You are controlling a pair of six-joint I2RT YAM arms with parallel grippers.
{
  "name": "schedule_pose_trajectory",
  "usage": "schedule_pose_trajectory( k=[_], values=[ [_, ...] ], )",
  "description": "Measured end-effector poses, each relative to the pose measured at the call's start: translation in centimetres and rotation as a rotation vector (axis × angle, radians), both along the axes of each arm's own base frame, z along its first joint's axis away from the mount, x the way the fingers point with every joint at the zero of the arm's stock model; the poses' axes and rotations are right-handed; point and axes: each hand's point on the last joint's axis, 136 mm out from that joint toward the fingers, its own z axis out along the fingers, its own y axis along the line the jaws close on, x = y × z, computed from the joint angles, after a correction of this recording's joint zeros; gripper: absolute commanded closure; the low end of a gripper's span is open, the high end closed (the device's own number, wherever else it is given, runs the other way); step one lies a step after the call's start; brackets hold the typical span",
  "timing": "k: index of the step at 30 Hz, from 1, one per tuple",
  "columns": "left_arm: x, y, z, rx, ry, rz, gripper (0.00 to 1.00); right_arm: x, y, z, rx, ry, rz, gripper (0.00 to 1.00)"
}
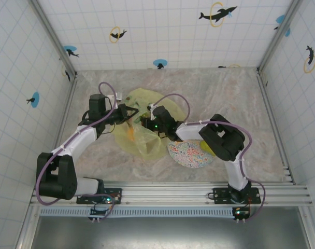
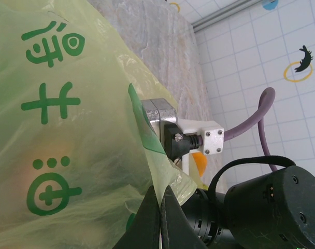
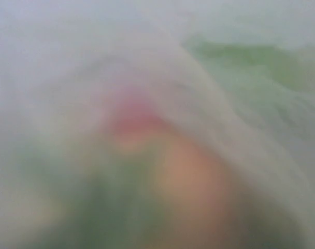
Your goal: Place the fruits into the plastic bag
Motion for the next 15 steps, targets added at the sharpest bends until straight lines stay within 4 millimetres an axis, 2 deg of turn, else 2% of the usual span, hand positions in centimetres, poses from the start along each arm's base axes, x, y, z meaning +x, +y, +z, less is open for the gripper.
schedule_pose_trajectory(
  k=[6,15],
  values=[
    [0.00,0.00,0.00,0.000,0.000,0.000,1.00,0.32,-0.24,0.01,-0.003,-0.005,-0.004,0.26],
    [0.00,0.00,-0.01,0.000,0.000,0.000,1.00,0.21,-0.38,0.00,-0.020,-0.016,0.009,0.24]
  ],
)
